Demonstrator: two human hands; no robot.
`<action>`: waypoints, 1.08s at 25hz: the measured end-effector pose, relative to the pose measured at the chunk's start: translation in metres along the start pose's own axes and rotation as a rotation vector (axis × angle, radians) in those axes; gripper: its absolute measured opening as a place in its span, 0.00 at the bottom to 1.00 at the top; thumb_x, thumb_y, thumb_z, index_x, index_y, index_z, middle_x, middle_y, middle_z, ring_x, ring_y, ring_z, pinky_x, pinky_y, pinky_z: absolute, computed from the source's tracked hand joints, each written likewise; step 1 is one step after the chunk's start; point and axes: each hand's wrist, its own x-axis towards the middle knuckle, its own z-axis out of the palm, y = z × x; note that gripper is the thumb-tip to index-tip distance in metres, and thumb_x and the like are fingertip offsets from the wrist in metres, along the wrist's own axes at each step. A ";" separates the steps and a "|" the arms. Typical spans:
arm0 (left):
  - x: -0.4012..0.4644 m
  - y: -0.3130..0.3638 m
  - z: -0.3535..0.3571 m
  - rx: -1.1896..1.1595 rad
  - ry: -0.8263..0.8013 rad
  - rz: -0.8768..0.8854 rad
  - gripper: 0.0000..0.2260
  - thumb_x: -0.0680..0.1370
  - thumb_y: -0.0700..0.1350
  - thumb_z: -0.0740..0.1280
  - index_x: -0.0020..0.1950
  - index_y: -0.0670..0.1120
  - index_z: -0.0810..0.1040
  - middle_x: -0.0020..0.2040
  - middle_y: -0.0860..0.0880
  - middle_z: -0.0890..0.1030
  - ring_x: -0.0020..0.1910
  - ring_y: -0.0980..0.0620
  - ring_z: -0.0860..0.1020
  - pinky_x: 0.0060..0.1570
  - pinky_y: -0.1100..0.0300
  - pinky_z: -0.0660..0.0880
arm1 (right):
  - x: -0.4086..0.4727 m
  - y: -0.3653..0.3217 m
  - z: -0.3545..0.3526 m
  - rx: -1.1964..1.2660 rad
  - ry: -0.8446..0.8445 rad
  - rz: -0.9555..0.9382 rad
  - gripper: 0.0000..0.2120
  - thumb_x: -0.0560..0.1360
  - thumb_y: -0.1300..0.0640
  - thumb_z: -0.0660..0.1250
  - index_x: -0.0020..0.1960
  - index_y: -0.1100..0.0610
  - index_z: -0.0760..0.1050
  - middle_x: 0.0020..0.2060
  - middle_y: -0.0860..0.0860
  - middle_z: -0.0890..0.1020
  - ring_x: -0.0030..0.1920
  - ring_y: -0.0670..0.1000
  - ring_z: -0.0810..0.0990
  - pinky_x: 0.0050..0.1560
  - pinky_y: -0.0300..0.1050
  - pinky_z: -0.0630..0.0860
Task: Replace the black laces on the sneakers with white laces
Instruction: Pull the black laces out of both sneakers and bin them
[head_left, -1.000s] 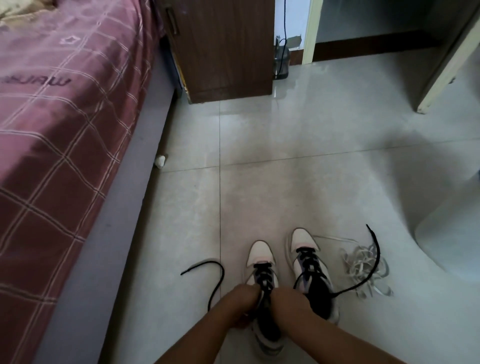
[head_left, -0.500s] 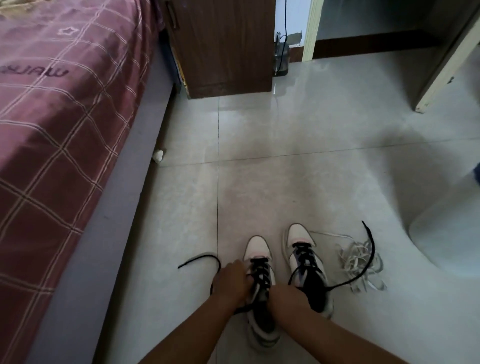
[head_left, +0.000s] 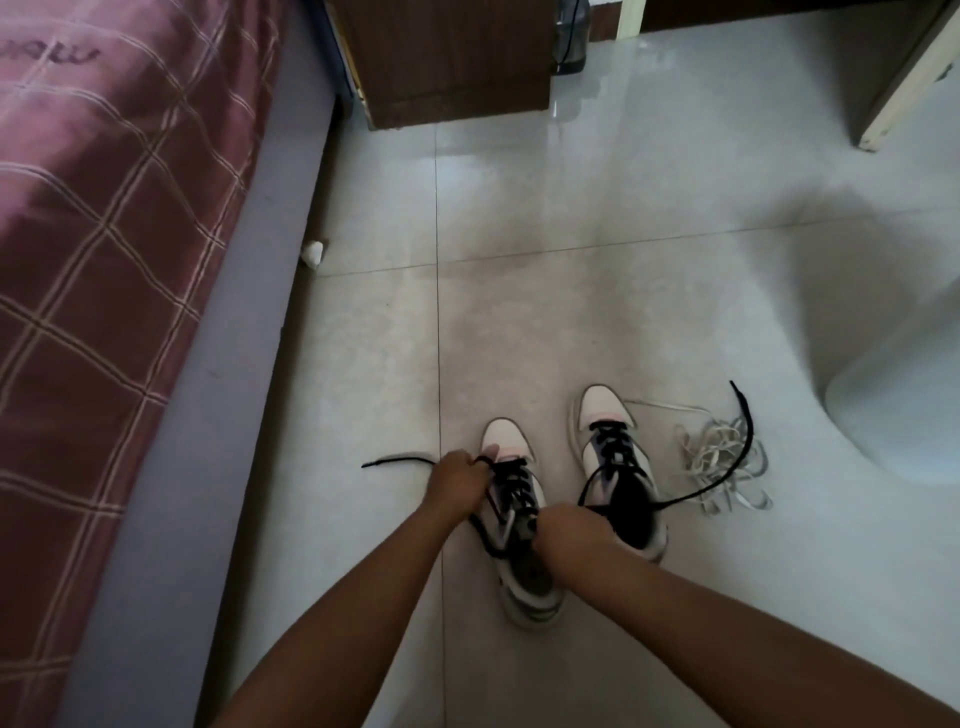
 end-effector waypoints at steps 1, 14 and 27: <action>0.000 -0.006 0.006 -0.273 -0.060 -0.148 0.11 0.79 0.43 0.61 0.44 0.37 0.77 0.31 0.42 0.78 0.32 0.46 0.77 0.28 0.61 0.74 | 0.000 0.002 0.001 0.016 0.000 0.010 0.13 0.78 0.60 0.58 0.60 0.59 0.75 0.59 0.56 0.78 0.59 0.56 0.77 0.53 0.48 0.74; 0.027 -0.043 -0.033 0.672 0.376 0.414 0.12 0.80 0.50 0.61 0.47 0.41 0.74 0.42 0.43 0.80 0.39 0.45 0.80 0.35 0.57 0.72 | -0.007 0.018 -0.002 0.044 0.043 0.028 0.13 0.78 0.58 0.57 0.58 0.60 0.75 0.56 0.57 0.79 0.56 0.58 0.78 0.50 0.47 0.74; 0.023 -0.035 -0.046 0.080 0.376 0.174 0.13 0.78 0.51 0.66 0.41 0.42 0.75 0.29 0.45 0.77 0.33 0.44 0.79 0.34 0.56 0.72 | -0.010 0.027 -0.002 0.116 0.037 0.048 0.13 0.78 0.56 0.57 0.57 0.61 0.74 0.54 0.58 0.79 0.54 0.58 0.78 0.46 0.45 0.71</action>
